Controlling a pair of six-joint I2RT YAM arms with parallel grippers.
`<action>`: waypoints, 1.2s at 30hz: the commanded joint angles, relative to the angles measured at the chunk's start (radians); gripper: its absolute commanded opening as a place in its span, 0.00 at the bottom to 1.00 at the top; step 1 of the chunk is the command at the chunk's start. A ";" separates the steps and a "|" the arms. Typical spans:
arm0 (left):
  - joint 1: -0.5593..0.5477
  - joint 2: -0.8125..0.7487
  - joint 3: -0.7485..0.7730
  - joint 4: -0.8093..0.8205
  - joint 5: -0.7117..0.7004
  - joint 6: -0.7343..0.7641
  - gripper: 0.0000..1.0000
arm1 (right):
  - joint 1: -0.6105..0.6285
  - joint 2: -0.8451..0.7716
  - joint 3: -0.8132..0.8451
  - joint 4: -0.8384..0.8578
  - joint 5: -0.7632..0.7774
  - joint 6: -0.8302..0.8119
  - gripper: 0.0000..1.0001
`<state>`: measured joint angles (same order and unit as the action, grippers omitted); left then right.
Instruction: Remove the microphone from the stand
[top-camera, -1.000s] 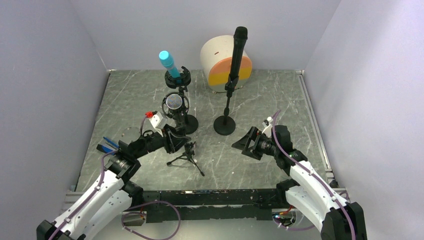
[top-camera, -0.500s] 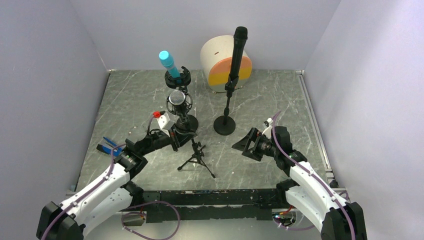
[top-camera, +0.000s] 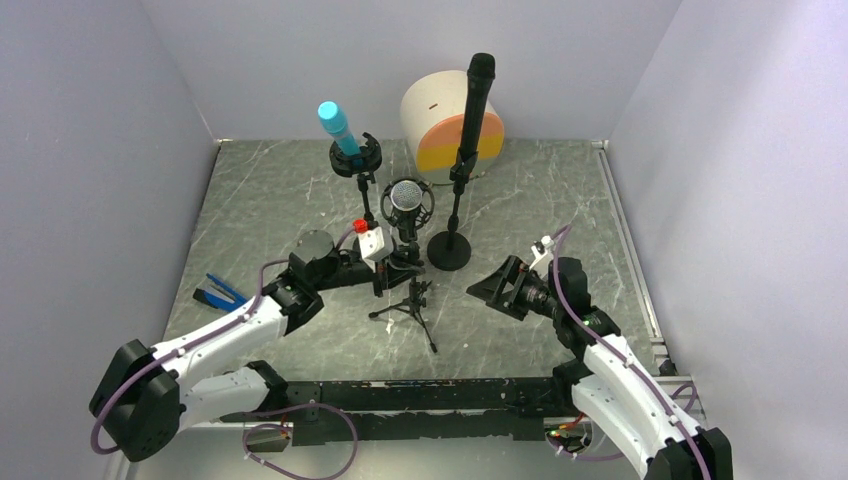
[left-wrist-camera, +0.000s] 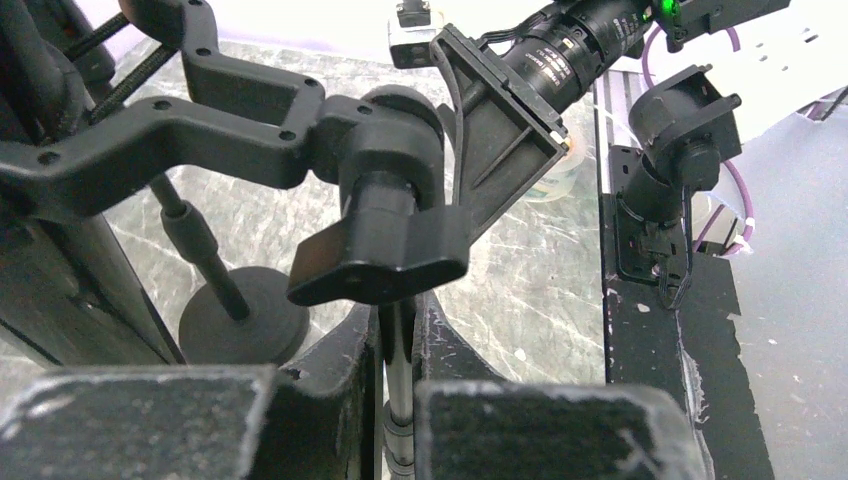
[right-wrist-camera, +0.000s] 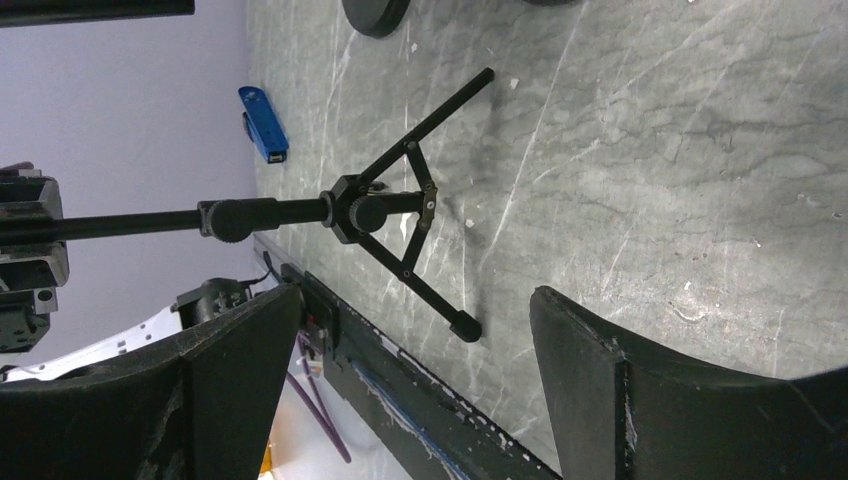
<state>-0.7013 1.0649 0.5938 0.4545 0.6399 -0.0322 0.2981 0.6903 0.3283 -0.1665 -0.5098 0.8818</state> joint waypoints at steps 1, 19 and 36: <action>-0.009 0.031 0.034 0.114 0.114 0.088 0.03 | 0.004 -0.033 -0.016 0.035 0.022 0.000 0.88; -0.009 -0.074 -0.027 -0.012 0.044 0.051 0.68 | 0.002 -0.075 0.040 0.023 0.078 0.088 0.99; -0.010 -0.199 -0.043 -0.133 -0.206 -0.279 0.73 | 0.002 0.075 -0.053 0.472 -0.185 0.305 0.83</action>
<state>-0.7067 0.8761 0.5423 0.3294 0.4988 -0.2287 0.2981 0.7120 0.2604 0.1631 -0.5762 1.1564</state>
